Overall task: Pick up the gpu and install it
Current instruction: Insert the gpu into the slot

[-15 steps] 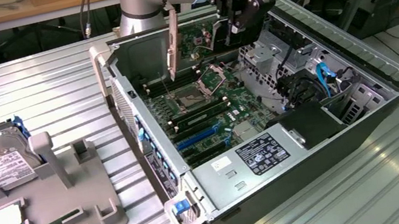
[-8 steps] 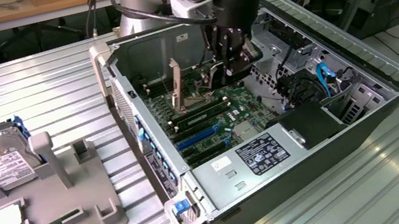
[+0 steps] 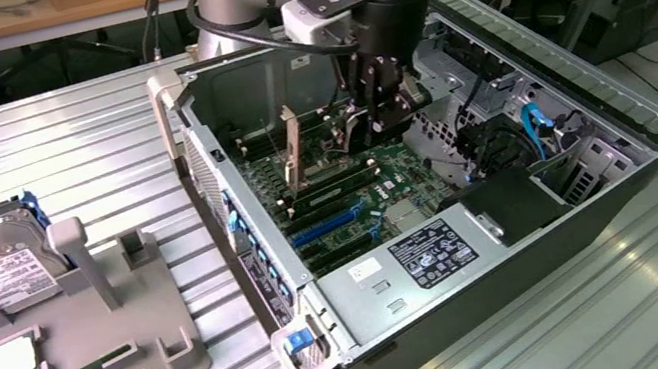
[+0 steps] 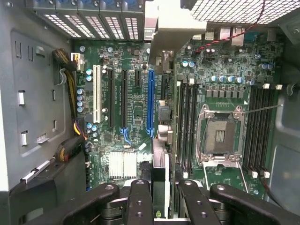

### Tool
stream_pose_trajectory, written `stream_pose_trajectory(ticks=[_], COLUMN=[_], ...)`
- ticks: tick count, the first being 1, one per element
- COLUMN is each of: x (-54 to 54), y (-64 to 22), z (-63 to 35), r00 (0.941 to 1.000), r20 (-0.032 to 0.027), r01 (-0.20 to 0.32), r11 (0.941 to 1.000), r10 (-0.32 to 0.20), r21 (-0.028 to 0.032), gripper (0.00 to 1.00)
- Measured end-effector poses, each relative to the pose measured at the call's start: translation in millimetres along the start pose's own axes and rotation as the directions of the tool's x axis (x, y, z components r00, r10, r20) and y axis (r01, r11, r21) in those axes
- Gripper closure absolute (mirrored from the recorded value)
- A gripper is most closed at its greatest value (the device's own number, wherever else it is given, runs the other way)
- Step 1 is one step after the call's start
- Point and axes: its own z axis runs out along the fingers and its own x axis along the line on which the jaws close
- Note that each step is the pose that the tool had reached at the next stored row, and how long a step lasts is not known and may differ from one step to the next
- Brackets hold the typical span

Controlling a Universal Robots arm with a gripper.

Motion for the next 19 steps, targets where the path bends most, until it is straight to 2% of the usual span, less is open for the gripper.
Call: stream_pose_trajectory(ticks=[19], x=[0.7], y=[0.6], z=[10.3], r00=[1.0], r20=[0.0004], r01=[0.008], r11=[1.0], r10=[-0.008], r21=[0.0003], gripper=[0.73])
